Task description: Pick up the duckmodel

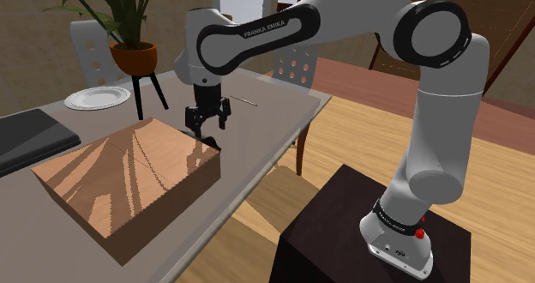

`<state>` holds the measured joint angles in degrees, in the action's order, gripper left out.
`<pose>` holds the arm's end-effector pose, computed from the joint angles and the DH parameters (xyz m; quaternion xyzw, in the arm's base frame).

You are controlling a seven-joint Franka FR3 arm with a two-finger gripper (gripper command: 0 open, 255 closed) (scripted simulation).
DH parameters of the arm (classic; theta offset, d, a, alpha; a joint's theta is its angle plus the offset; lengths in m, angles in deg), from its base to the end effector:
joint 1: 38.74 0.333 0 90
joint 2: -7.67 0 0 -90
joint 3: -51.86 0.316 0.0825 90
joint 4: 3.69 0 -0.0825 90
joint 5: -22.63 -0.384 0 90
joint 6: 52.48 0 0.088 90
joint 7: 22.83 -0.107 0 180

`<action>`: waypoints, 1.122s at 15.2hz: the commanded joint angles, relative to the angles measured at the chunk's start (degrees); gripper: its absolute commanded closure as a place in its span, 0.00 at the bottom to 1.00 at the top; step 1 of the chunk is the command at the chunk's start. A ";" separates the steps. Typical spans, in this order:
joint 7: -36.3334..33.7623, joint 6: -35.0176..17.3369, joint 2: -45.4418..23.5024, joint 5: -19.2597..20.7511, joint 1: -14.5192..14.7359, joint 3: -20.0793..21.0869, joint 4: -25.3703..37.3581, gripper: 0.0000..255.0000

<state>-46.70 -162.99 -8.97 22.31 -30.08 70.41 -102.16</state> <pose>0.5674 0.2744 0.4189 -0.9980 -0.0232 0.0503 0.0295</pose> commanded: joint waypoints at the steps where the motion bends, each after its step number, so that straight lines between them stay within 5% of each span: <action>1: -0.05 -1.40 -0.32 0.09 0.05 -0.02 -1.04 0.00; 6: -0.05 -3.17 -0.96 0.28 0.13 -0.13 -2.20 0.00; 7: -0.19 -3.50 -0.70 0.21 0.21 -0.05 -2.76 1.00; 17: -0.05 -2.49 -0.70 0.20 0.11 -0.09 -1.76 1.00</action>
<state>-46.74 -165.88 -9.46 22.46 -29.95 70.38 -104.33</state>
